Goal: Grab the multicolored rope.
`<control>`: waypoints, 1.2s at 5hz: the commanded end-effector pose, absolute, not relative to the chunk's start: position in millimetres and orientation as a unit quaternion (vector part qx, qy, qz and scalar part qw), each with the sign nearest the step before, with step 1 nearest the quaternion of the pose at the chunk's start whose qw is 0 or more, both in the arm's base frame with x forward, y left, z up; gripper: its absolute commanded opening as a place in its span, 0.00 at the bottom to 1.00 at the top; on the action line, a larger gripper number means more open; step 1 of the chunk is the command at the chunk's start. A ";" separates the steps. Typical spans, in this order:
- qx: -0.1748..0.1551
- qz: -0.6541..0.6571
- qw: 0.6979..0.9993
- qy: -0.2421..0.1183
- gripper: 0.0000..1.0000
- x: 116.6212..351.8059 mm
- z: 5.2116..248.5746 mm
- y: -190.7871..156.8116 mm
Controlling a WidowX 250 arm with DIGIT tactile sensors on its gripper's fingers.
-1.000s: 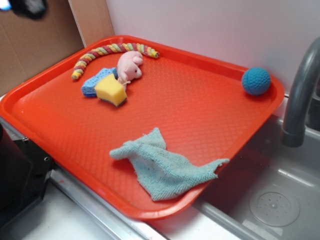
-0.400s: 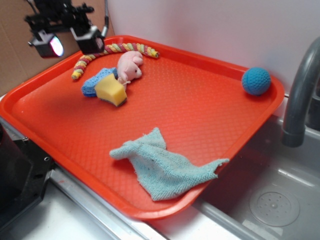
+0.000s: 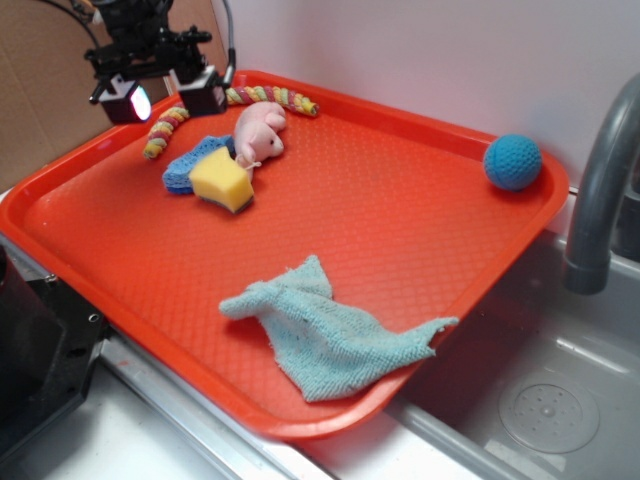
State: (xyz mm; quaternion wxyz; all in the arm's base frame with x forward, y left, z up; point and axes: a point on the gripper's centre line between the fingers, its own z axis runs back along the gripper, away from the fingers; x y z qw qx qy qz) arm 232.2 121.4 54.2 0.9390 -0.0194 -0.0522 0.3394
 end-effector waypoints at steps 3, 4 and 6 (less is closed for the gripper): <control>0.065 0.386 0.915 -0.097 1.00 254.4 48.4 142.1; 0.066 0.392 0.912 -0.099 1.00 246.6 53.3 149.0; 0.041 0.406 0.904 -0.126 1.00 237.1 81.2 155.3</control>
